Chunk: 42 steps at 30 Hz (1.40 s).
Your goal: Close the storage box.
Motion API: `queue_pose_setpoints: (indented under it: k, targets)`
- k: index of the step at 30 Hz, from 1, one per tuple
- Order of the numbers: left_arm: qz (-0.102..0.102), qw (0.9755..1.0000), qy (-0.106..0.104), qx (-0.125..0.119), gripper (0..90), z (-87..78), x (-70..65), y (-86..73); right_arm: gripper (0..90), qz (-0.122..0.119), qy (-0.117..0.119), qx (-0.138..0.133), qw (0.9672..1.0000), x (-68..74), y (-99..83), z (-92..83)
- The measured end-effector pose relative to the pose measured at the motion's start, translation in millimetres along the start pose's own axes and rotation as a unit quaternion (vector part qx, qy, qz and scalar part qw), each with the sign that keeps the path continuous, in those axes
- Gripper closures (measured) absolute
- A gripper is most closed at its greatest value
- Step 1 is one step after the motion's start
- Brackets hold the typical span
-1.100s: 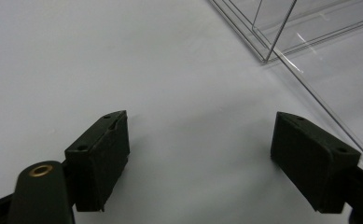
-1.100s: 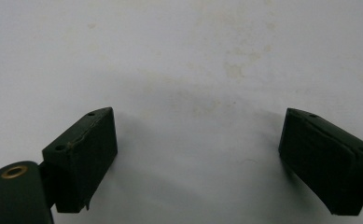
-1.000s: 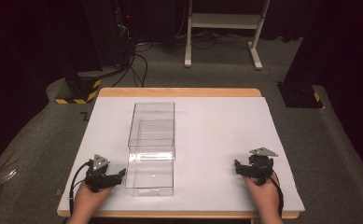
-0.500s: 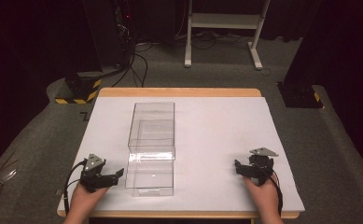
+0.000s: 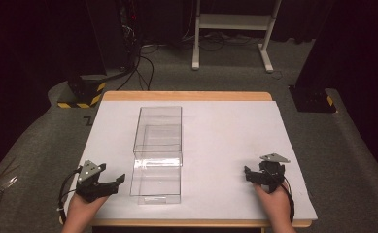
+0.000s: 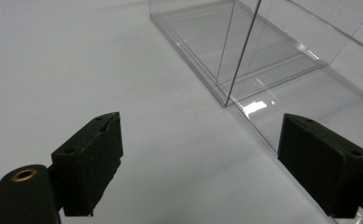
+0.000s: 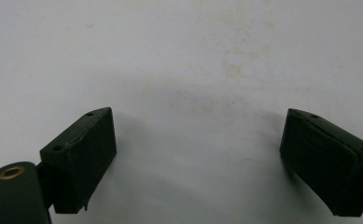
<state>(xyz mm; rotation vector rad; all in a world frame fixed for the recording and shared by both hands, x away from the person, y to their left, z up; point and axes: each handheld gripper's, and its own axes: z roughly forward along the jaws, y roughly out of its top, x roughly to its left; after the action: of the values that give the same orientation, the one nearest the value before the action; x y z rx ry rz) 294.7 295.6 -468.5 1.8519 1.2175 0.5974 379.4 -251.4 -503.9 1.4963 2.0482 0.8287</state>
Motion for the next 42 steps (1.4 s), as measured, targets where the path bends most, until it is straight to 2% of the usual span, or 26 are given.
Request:
queue_pose_setpoints:
  k: [3, 6, 10, 18, 23, 24, 27, 31, 35, 42]
  targets:
    - [0.006, 0.9999, -0.011, -0.005, 14.5, -1.6, -3.1, 3.7, 10.4, -0.001, 0.0, 0.0, 1.0, -0.1, 0.0, 0.0]
    - [0.01, 0.9997, -0.012, -0.021, 14.5, -8.7, -9.4, 8.8, 10.4, -0.001, 0.0, 0.0, 1.0, 0.0, 0.0, 0.1]
    - [0.014, 0.9993, -0.019, -0.031, 14.6, -16.1, -15.2, 13.1, 10.4, -0.001, -0.001, 0.0, 1.0, 0.1, 0.0, 0.0]
    - [0.016, 0.9987, -0.018, -0.044, 14.6, -32.0, -24.5, 17.1, 10.4, 0.0, 0.0, 0.0, 1.0, 0.0, 0.0, 0.0]
    - [0.019, 0.9977, -0.031, -0.058, 14.5, -40.7, -34.0, 21.5, 10.4, -0.001, 0.0, 0.0, 1.0, -0.1, 0.0, 0.0]
    - [0.019, 0.9977, -0.031, -0.058, 14.5, -40.7, -34.0, 21.5, 10.4, -0.001, 0.0, 0.0, 1.0, -0.1, 0.0, 0.0]
    - [0.024, 0.9967, -0.051, -0.059, 14.3, -41.7, -43.1, 23.1, 10.4, -0.001, 0.0, 0.0, 1.0, -0.1, 0.0, 0.0]
    - [0.029, 0.9954, -0.067, -0.062, 14.0, -42.3, -52.8, 23.8, 10.4, -0.001, 0.0, 0.0, 1.0, -0.1, 0.0, 0.0]
    - [0.033, 0.9945, -0.075, -0.065, 13.4, -43.2, -59.9, 22.5, 10.4, 0.0, 0.0, 0.0, 1.0, 0.0, 0.0, 0.0]
    - [0.03, 0.9938, -0.086, -0.063, 12.7, -41.7, -64.0, 17.4, 10.4, 0.0, 0.0, 0.0, 1.0, -0.1, 0.0, 0.0]
